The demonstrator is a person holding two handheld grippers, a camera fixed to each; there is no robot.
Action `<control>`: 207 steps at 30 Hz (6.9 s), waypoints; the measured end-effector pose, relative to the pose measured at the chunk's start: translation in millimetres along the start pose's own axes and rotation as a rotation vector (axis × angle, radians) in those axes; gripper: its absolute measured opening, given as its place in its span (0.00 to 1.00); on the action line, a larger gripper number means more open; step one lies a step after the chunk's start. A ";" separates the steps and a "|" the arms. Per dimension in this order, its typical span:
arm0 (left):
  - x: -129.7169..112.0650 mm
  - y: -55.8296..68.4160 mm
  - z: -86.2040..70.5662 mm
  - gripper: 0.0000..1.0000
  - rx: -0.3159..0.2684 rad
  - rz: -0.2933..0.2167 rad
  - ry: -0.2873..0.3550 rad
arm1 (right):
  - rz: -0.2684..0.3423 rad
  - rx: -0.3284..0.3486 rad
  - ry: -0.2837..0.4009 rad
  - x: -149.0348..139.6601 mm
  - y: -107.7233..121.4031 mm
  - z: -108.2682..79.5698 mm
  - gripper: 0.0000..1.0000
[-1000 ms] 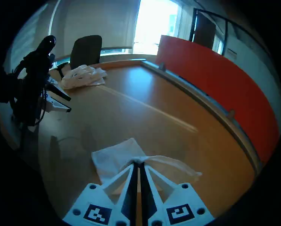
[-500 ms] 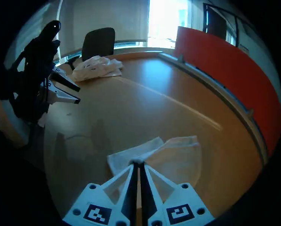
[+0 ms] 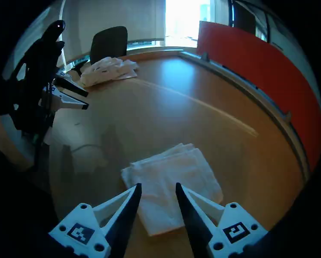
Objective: Fold towel
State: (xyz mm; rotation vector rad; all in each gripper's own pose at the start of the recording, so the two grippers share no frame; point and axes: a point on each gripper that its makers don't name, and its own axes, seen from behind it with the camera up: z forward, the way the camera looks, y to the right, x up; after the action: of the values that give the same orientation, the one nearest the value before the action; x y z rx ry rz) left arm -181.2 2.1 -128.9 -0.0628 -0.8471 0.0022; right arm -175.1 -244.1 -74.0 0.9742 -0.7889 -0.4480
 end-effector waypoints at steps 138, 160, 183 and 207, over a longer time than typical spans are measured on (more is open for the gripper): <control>36.0 31.9 -6.8 0.79 -0.065 0.044 0.073 | 0.093 -0.285 0.214 53.1 77.2 -119.5 0.09; 41.2 45.9 -3.6 0.79 -0.071 0.064 0.065 | 0.189 -0.407 0.205 1.6 166.3 -193.9 0.09; 43.7 46.4 -2.7 0.79 -0.040 0.072 0.049 | 0.285 -0.475 0.157 -64.5 254.1 -238.9 0.08; 44.3 56.1 -0.2 0.79 -0.022 0.082 0.032 | 0.324 -0.504 0.110 -99.8 314.2 -254.0 0.07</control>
State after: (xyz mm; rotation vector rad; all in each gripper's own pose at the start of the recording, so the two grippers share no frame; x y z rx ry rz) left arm -150.4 59.3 -99.1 -0.1176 -0.8122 0.0687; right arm -46.8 122.2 76.2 0.3892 -0.6729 -0.2863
